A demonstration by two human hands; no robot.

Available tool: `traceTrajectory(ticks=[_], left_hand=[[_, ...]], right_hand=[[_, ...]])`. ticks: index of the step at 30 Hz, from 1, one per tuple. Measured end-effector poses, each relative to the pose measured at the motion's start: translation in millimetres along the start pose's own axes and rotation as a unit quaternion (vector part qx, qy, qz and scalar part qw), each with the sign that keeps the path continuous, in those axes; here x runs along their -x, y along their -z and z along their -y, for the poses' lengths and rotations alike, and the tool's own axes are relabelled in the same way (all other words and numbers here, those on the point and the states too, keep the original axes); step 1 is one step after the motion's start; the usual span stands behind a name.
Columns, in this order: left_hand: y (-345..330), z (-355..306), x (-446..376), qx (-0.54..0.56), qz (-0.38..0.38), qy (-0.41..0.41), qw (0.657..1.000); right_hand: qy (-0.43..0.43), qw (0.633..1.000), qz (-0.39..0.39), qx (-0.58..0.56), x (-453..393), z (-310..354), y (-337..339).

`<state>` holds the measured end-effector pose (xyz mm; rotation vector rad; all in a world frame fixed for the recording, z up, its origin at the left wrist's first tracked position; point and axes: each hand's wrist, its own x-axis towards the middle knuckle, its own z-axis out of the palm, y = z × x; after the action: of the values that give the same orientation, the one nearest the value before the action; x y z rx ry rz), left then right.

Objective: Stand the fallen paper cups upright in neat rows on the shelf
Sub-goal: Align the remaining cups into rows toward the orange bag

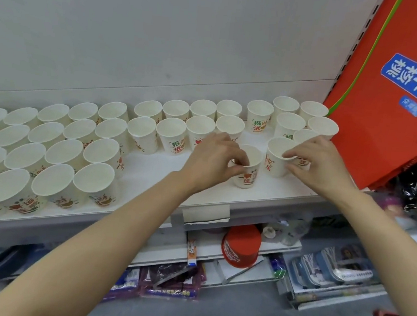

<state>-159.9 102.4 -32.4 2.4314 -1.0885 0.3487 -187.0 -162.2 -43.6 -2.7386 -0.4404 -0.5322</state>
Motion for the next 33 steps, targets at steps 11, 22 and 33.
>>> traceTrajectory(ticks=[11,22,33], left_hand=[[88.8,63.0,100.0,-0.025,-0.059,0.171,0.983],[99.7,96.1,115.6,-0.077,0.008,0.231,0.970],[96.4,88.7,109.7,-0.108,0.106,0.221,0.963]], right_hand=[[0.028,0.990,-0.096,-0.104,-4.5,89.4,-40.6],[0.034,0.995,0.008,-0.092,-45.7,155.0,-69.8],[-0.018,0.990,0.022,-0.141,-50.6,177.3,-83.1]])
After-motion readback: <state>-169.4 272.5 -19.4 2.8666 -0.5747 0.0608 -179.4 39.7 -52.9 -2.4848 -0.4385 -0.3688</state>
